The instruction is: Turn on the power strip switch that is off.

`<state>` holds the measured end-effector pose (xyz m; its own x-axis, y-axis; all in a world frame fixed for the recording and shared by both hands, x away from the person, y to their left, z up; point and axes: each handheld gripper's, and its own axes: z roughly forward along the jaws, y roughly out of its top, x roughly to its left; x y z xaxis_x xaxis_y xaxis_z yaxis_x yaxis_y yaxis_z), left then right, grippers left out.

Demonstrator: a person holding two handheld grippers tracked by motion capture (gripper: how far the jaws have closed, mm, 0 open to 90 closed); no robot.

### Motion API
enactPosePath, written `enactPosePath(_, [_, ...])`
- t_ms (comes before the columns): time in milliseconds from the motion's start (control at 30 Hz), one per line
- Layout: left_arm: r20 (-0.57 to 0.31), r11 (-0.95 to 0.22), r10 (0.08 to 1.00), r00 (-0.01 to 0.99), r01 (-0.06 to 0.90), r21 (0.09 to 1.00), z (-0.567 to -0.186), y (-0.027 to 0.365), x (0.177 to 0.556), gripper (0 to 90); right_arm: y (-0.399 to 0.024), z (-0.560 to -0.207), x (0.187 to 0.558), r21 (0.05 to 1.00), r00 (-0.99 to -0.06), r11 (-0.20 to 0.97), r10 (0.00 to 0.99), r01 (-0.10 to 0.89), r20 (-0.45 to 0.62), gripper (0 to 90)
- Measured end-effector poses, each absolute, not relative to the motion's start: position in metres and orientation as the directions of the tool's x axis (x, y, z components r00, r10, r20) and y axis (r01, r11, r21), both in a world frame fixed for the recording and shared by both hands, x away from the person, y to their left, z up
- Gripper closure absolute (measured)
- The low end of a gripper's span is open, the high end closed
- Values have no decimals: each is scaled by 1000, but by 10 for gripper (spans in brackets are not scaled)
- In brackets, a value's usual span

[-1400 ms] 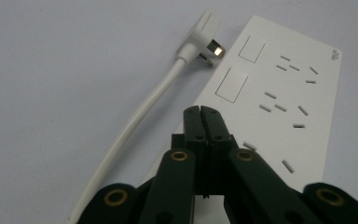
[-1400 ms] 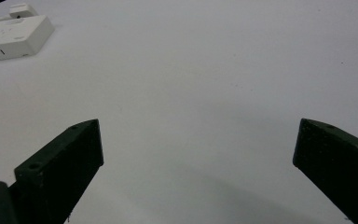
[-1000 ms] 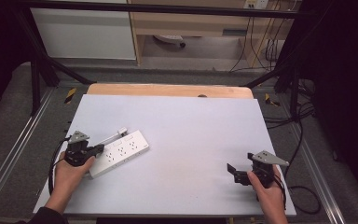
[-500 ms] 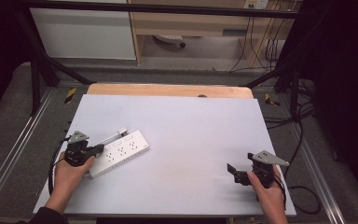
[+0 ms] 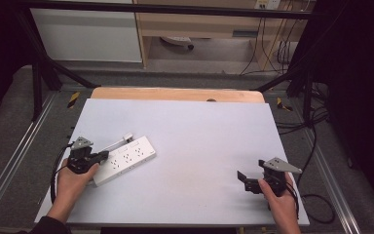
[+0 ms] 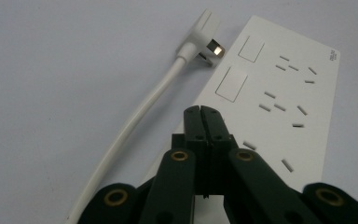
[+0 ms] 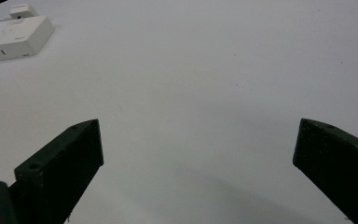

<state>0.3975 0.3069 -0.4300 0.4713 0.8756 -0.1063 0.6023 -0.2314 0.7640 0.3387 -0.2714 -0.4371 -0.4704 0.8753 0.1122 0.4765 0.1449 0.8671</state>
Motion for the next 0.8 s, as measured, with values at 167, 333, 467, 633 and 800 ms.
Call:
enactPosePath(167, [-108, -231, 875, 471, 604, 763, -430, 307, 398, 900, -271, -437, 339, 867, -471, 145, 875, 476, 112, 20])
enactPosePath(333, [-107, -233, 875, 471, 606, 761, -430, 307, 398, 900, -271, -437, 339, 867, -471, 145, 875, 476, 112, 20])
enactPosePath(467, [-96, -243, 879, 467, 612, 752, -431, 307, 398, 900, -271, -437, 339, 867, -471, 145, 875, 477, 113, 20])
enactPosePath(633, [-121, -217, 881, 456, 620, 754, -432, 311, 398, 900, -271, -437, 339, 867, -471, 144, 875, 478, 115, 20])
enactPosePath(800, [-104, -229, 882, 459, 612, 757, -432, 310, 398, 900, -271, -437, 339, 866, -471, 145, 875, 478, 114, 21])
